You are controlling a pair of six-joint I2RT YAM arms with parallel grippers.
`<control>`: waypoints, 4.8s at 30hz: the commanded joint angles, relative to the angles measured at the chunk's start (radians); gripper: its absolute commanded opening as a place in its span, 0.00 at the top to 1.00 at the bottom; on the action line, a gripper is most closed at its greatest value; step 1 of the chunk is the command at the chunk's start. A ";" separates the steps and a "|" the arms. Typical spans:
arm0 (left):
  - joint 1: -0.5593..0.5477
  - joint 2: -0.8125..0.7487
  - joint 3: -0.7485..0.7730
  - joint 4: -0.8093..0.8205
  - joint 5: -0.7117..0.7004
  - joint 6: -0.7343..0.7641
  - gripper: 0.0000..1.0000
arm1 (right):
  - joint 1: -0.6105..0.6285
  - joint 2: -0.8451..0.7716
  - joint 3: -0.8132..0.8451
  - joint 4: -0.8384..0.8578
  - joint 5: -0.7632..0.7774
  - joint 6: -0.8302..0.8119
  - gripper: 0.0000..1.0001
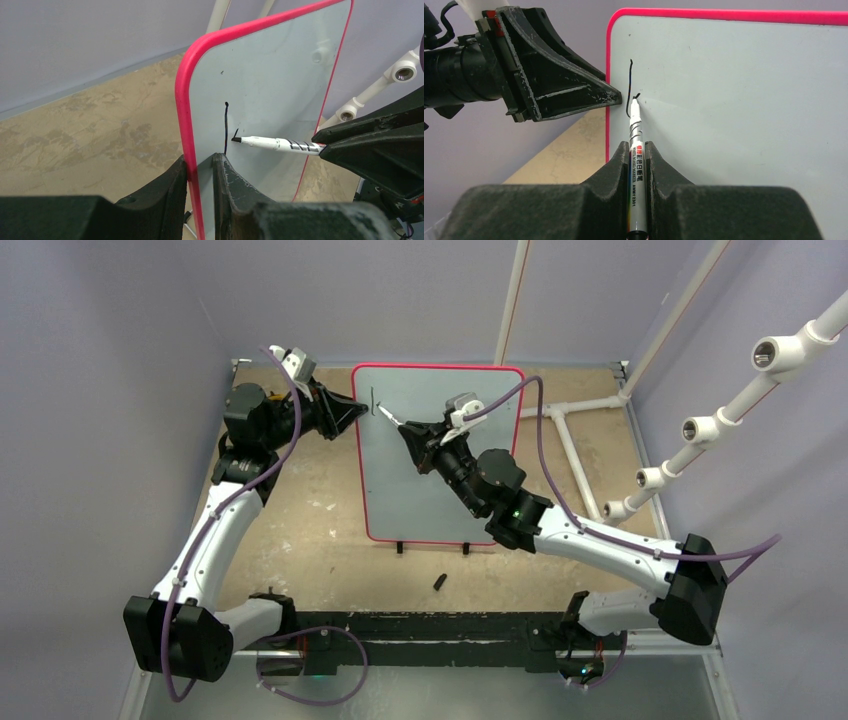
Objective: Write a sentence on the whiteboard
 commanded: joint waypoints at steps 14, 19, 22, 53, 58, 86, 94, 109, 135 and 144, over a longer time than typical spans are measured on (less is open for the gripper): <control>0.000 -0.002 -0.008 0.036 0.022 0.000 0.97 | -0.004 0.021 0.048 0.025 0.049 -0.022 1.00; 0.000 -0.004 -0.008 0.036 0.021 0.000 0.98 | -0.004 0.008 0.029 -0.008 0.061 -0.009 1.00; 0.000 -0.002 -0.007 0.036 0.020 0.001 0.98 | -0.004 -0.006 0.007 -0.022 0.070 0.000 1.00; 0.000 0.004 -0.007 0.036 0.019 0.002 1.00 | -0.004 -0.050 0.011 0.045 0.033 -0.042 1.00; 0.000 0.002 -0.007 0.035 0.019 0.002 1.00 | -0.005 -0.030 0.030 0.028 0.032 -0.049 1.00; 0.000 0.004 -0.007 0.036 0.018 0.003 1.00 | -0.003 -0.112 -0.070 0.067 -0.011 -0.020 1.00; 0.000 0.004 -0.009 0.037 0.019 0.003 1.00 | -0.003 -0.069 -0.033 0.127 0.003 -0.064 1.00; 0.000 0.004 -0.010 0.040 0.024 0.000 1.00 | -0.003 -0.028 0.001 0.157 0.002 -0.084 1.00; 0.000 0.003 -0.011 0.044 0.027 -0.001 1.00 | -0.005 0.000 0.023 0.091 0.083 -0.063 1.00; 0.000 -0.003 -0.016 0.048 0.024 -0.003 1.00 | -0.005 -0.003 0.014 0.082 0.086 -0.062 1.00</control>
